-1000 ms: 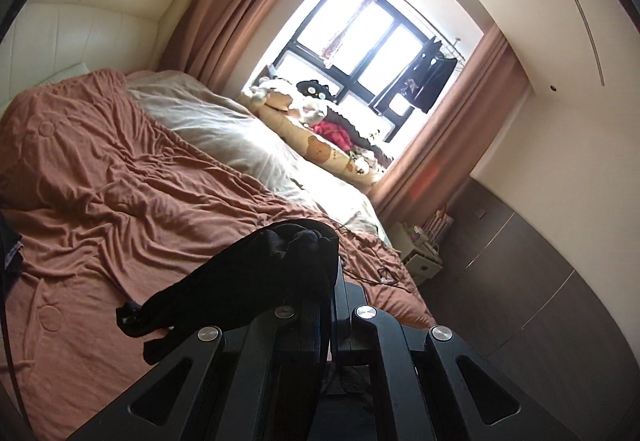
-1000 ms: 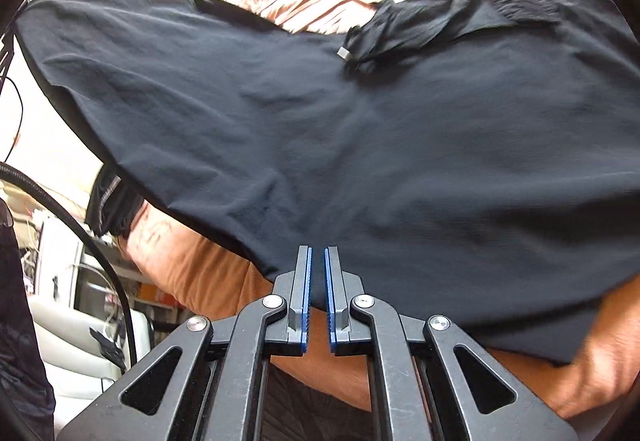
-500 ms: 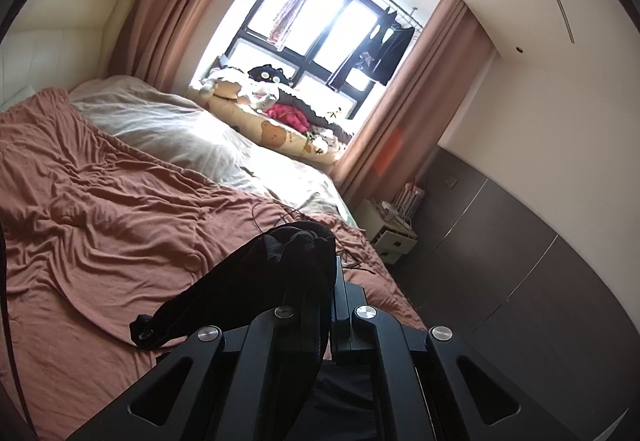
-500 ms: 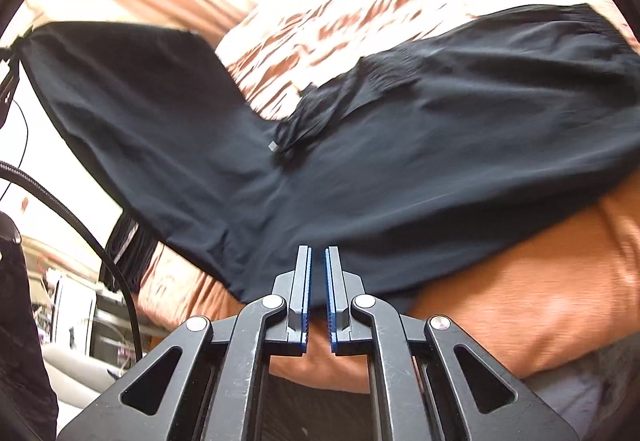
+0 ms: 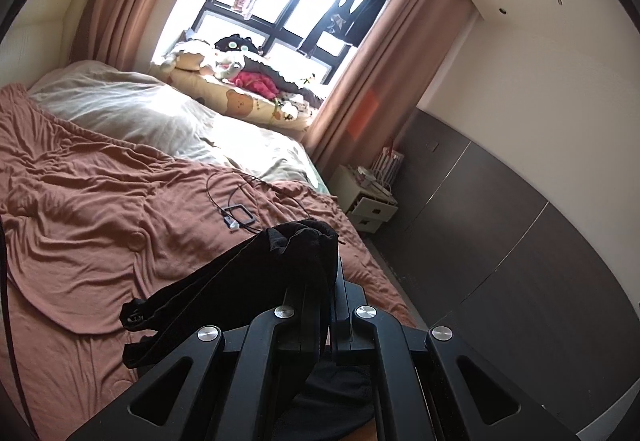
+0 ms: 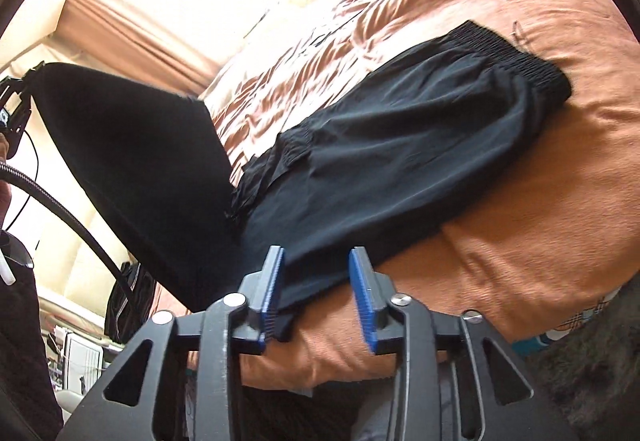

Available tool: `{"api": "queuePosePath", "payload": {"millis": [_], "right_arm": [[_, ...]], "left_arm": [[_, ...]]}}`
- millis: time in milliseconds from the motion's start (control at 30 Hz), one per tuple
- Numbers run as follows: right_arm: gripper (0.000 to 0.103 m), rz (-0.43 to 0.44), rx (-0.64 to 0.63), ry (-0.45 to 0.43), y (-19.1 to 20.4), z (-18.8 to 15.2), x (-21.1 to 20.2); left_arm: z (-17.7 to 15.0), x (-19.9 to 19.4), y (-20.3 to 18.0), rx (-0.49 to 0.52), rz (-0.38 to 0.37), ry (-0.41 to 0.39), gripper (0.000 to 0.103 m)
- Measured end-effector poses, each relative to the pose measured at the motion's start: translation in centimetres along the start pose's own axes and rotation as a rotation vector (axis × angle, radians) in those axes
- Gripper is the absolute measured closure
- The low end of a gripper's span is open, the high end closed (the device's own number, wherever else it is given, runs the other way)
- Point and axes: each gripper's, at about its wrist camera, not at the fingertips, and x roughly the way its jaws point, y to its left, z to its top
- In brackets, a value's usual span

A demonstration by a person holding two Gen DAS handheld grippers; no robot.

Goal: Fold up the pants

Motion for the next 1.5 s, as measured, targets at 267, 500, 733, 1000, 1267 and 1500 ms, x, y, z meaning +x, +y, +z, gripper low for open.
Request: {"api": "queuePosePath", "payload": {"millis": [267,500,733,1000,1267,1500], "right_arm": [[0.065,-0.029,0.026,-0.041,-2.7,-0.2,-3.7],[0.065,-0.052,0.067,-0.067,-4.8,0.2,-5.4],[0.065,-0.087,0.112,-0.099,-6.4,-0.1,-7.4],[0.065,-0.123,0.15,-0.112,-7.5,-0.8,-9.5],[0.065,-0.155,0.141,-0.117,-7.2,-1.0,-10.9],[0.065,-0.158,0.103,-0.11,-6.2,-0.6,-10.7]], "left_arm": [[-1.9,5.8,-3.1,0.001,-0.021,0.067,0.1],[-6.2,11.1,-5.2,0.006,-0.075,0.174,0.1],[-12.6,16.3,-6.6,0.006,-0.124,0.333,0.1],[-20.3,19.3,-8.1,0.001,-0.174,0.507,0.1],[-25.7,20.1,-8.5,0.08,-0.149,0.686,0.036],[-25.3,16.7,-4.8,0.05,-0.115,0.675,0.029]]}}
